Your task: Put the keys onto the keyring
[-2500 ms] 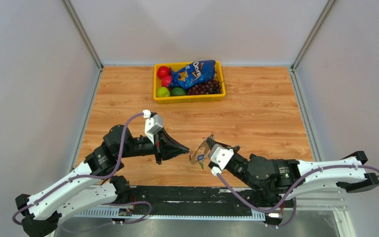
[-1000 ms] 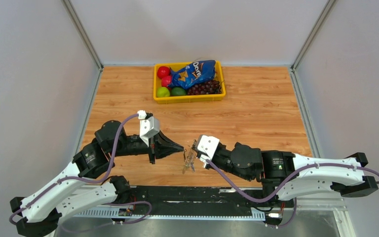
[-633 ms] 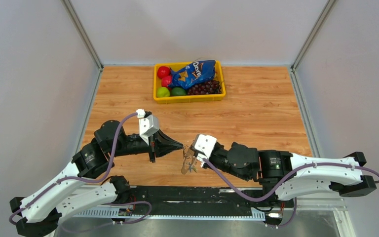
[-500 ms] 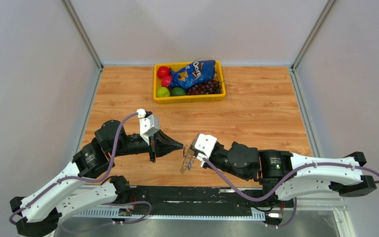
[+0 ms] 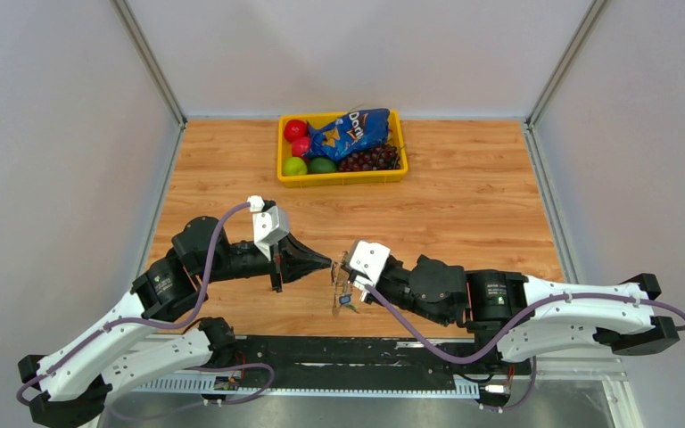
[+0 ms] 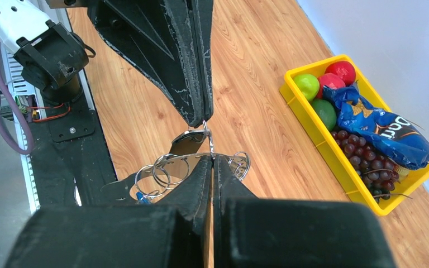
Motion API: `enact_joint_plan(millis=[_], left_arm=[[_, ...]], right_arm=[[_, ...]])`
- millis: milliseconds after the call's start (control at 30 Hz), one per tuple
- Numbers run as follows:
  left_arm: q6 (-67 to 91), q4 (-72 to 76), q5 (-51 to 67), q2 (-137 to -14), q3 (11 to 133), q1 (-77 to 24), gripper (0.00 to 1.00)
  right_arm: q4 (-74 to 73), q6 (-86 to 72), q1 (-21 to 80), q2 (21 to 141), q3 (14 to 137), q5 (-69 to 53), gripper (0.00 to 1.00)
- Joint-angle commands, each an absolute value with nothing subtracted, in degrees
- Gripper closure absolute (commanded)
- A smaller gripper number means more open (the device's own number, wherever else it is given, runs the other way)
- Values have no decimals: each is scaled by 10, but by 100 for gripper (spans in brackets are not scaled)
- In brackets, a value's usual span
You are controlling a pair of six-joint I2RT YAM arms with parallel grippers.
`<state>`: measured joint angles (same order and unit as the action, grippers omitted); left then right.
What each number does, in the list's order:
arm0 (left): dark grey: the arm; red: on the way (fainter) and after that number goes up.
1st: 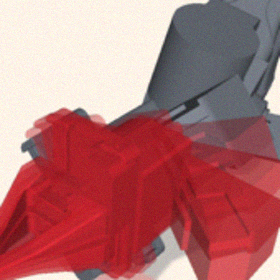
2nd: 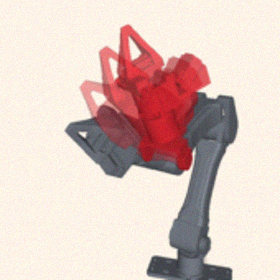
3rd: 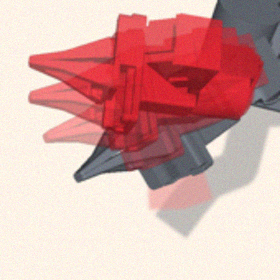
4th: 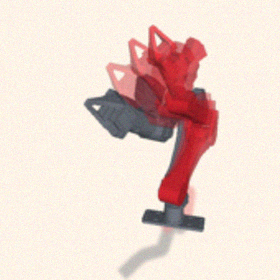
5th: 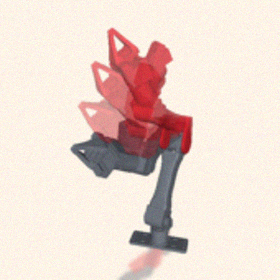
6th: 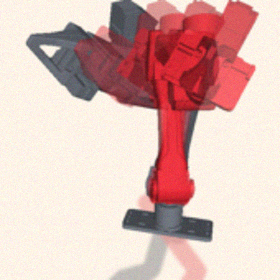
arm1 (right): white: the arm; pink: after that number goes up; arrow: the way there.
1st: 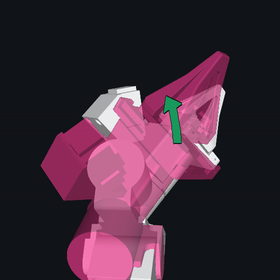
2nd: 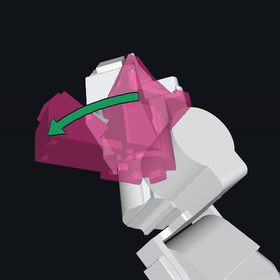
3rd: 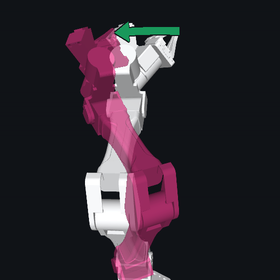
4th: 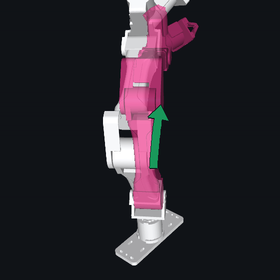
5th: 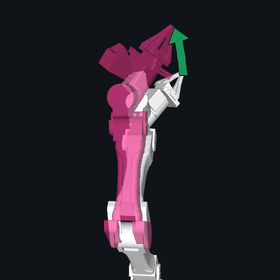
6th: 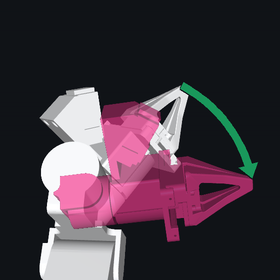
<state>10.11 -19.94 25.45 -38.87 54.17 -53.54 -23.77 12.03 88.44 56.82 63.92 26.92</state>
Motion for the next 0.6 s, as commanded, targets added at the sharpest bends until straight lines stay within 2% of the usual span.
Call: enact_joint_plan(millis=[0, 567], left_arm=[[105, -185, 256, -388, 559, -538, 100], [105, -185, 235, -393, 559, -537, 100]], right_arm=[[-207, 113, 883, 567, 666, 271, 100], [-205, 121, 883, 557, 664, 244, 100]])
